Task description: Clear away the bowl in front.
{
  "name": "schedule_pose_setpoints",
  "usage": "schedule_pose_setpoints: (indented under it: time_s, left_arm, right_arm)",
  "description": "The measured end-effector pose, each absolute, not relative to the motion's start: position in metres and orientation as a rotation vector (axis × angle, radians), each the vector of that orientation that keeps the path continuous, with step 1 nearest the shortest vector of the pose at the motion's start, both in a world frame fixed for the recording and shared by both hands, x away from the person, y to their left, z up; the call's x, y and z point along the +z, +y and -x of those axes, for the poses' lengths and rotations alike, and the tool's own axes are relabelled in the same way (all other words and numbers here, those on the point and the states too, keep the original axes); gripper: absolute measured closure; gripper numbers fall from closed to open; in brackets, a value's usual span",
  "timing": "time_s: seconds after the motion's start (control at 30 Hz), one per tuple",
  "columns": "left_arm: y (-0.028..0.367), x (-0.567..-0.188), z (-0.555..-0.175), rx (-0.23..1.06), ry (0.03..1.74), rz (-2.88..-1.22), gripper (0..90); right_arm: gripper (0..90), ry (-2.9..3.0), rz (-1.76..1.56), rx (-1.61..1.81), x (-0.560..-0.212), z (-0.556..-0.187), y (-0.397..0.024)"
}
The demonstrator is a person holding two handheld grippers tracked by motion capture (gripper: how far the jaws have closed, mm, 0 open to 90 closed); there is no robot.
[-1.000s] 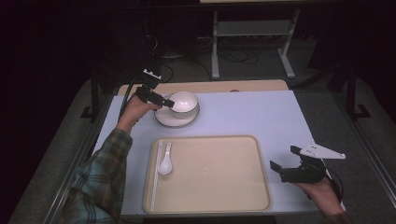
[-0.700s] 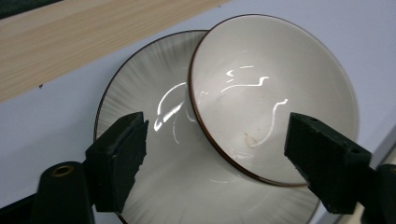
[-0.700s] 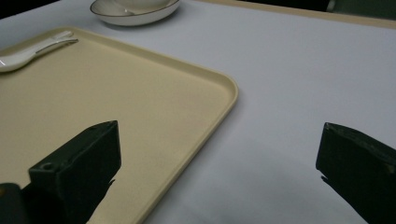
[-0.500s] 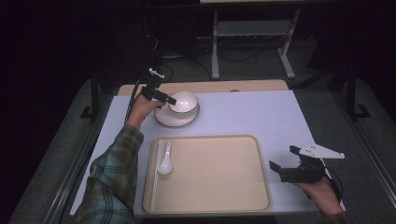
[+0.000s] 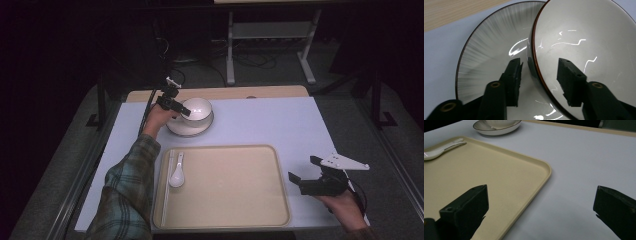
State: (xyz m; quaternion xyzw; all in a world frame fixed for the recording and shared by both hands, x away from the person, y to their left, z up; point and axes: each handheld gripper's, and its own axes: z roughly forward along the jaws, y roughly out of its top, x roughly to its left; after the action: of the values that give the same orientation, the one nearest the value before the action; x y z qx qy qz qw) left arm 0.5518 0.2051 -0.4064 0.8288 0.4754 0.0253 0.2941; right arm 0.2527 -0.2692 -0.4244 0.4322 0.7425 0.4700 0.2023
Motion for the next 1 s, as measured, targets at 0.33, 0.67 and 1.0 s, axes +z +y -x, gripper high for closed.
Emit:
schedule_pose_setpoints:
  time_s: [0.33, 0.67, 1.0]
  left_arm:
    - [0.2009, -0.4096, -0.5532, 0.086, 1.293, -2.227, 70.1]
    - [0.2028, -0.4073, -0.5518, 0.089, 1.307, -2.225, 79.5]
    - [0.2062, -0.4017, -0.5498, 0.107, 1.307, -2.179, 82.3]
  right_arm:
    - [0.0, 2.068, -1.208, 1.316, -0.4241, -0.2527, -0.2695]
    - [0.0, 2.068, -1.209, 1.316, -0.4239, -0.2525, -0.27]
    - [0.0, 2.064, -1.205, 1.316, -0.4236, -0.2525, -0.2703]
